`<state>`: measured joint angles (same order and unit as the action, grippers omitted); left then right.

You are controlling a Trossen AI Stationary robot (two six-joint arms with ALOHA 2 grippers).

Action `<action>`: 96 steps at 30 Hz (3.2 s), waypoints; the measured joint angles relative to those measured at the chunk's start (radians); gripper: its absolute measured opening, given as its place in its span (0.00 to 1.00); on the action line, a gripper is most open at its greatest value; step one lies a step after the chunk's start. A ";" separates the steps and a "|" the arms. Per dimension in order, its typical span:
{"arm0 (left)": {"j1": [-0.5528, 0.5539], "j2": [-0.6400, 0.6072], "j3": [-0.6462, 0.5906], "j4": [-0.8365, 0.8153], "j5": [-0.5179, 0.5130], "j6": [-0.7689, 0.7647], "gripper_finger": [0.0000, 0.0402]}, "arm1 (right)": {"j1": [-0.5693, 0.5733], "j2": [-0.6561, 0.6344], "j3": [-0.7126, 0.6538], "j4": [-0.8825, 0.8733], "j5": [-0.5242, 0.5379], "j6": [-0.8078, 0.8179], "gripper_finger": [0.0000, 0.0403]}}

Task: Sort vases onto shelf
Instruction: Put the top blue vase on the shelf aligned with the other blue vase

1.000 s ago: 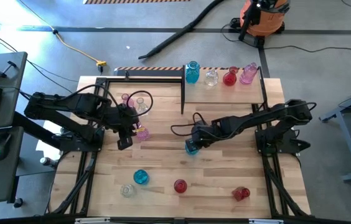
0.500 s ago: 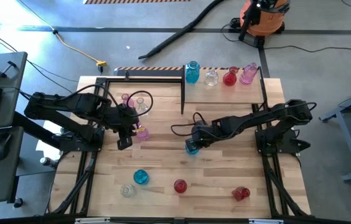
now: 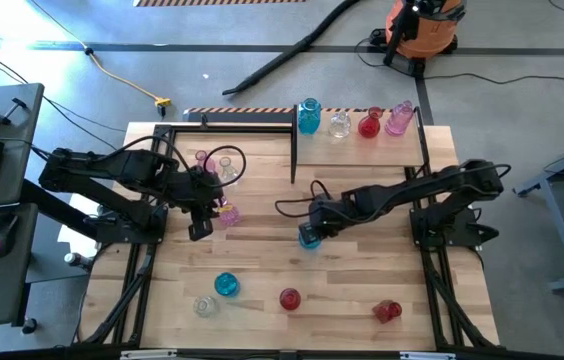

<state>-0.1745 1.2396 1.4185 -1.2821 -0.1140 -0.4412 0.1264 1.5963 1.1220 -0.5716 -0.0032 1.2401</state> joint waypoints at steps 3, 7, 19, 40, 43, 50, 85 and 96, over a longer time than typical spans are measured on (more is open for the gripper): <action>0.000 0.000 0.000 0.000 0.000 0.000 0.28 | -0.009 -0.005 0.041 -0.025 0.001 -0.029 0.00; 0.000 0.000 0.000 0.000 -0.001 0.000 0.28 | -0.027 -0.005 0.097 -0.083 0.002 -0.071 0.00; 0.000 0.000 0.000 0.000 -0.001 0.000 0.28 | -0.103 -0.005 0.335 -0.295 -0.001 -0.224 0.00; -0.002 0.000 0.000 0.000 -0.002 0.024 0.28 | -0.411 -0.005 0.575 -0.511 -0.148 -0.547 0.00; -0.003 0.000 0.000 0.001 -0.002 0.023 0.28 | -0.479 -0.005 0.575 -0.510 -0.194 -0.595 0.00; 0.020 0.000 0.000 0.003 -0.021 -0.003 0.28 | -0.616 -0.005 0.575 -0.509 -0.252 -0.666 0.00; 0.275 0.000 0.000 0.062 -0.027 0.131 0.28 | -0.739 0.052 0.575 -0.415 -0.308 -0.673 0.00; 0.274 0.000 0.000 0.073 -0.027 0.139 0.28 | -0.741 0.085 0.575 -0.387 -0.320 -0.691 0.00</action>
<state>0.0998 1.2400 1.4185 -1.2095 -0.1413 -0.3026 -0.6144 1.6809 1.6970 -0.9587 -0.3234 0.5488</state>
